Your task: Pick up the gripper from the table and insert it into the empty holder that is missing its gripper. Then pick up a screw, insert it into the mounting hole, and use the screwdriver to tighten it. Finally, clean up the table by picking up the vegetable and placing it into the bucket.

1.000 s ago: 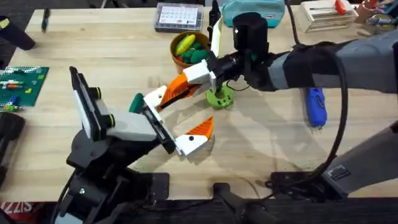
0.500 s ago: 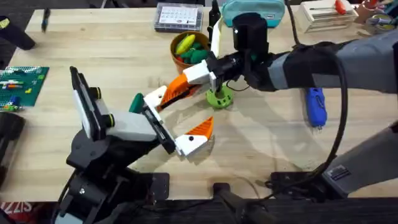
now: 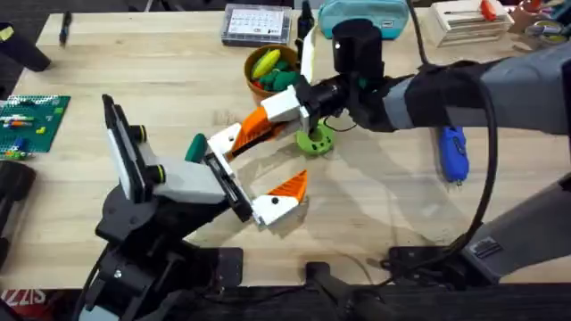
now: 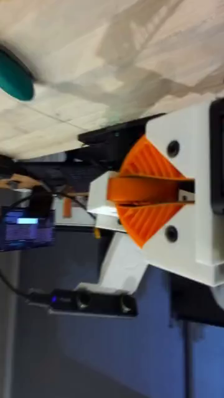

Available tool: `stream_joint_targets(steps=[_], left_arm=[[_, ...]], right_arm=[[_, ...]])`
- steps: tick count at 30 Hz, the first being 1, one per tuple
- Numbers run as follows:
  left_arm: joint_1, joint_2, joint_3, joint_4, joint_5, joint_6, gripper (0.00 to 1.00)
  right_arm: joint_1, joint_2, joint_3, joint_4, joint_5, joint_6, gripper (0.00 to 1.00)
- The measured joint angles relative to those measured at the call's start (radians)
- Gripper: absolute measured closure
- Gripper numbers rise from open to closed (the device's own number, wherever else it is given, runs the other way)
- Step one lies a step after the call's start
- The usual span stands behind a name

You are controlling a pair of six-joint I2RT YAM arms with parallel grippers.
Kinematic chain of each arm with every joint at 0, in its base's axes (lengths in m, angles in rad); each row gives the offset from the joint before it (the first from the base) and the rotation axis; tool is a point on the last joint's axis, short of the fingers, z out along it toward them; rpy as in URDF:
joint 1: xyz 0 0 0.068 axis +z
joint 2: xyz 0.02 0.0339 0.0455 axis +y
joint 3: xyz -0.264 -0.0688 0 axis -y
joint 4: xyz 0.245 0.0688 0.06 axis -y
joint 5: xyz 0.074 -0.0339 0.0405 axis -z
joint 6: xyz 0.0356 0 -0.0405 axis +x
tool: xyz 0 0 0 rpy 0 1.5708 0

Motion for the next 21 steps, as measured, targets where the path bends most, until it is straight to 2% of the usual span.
stream_joint_targets(steps=[5, 8, 10, 12, 18, 21], left_arm=[[0.000, 0.000, 0.000, 0.000, 0.007, 0.001, 0.018], [0.000, 0.000, 0.000, 0.000, 0.011, 0.004, 0.018], [0.000, 0.000, 0.000, 0.001, 0.016, 0.006, 0.018], [-0.005, 0.000, 0.000, 0.000, 0.058, 0.005, 0.018], [-0.020, 0.000, 0.000, -0.003, 0.130, 0.006, 0.018], [-0.020, 0.000, 0.000, -0.003, 0.142, 0.006, 0.018]], right_arm=[[0.005, 0.000, 0.000, 0.006, -0.002, 0.001, 0.793], [0.006, 0.000, 0.000, 0.005, -0.003, 0.004, 0.671], [0.006, 0.000, 0.000, 0.004, -0.003, 0.006, 0.628], [0.013, 0.000, 0.000, 0.010, -0.007, 0.007, 0.575], [0.033, 0.000, 0.000, 0.012, -0.023, 0.008, 0.328], [0.031, 0.000, 0.000, 0.012, -0.025, 0.010, 0.110]])
